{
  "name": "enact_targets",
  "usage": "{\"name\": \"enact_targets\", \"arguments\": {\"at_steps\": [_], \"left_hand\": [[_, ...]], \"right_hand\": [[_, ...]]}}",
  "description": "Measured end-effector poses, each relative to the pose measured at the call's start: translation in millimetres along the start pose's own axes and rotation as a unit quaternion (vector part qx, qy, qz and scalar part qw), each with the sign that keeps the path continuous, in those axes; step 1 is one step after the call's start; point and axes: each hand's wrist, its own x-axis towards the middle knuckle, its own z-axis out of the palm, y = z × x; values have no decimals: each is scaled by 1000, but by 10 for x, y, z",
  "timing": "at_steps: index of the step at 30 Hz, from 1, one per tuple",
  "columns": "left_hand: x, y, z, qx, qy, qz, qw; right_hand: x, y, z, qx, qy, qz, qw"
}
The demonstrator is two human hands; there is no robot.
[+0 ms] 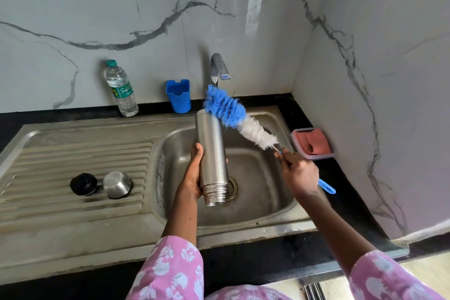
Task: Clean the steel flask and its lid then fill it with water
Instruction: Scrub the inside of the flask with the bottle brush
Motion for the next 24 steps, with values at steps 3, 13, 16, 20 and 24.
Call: {"name": "enact_targets", "arguments": {"at_steps": [3,13,16,20,24], "left_hand": [[-17,15,21,-10,4,3,1000],[-23,-16,-46,-40,-23,4,999],[-38,-6,0,-14,14,-2,1000],[-29,93,18,78,92,19,993],[-60,165,-2,119,112,13,986]], "right_hand": [[-56,-50,-38,1,2,-4,1000],[-229,-28,-115,36,5,-34,999],[-77,-175,-91,9,-6,-12,1000],[-191,-111,-150,-3,-8,-38,999],[-338,199,-239,19,0,-119,993]]}}
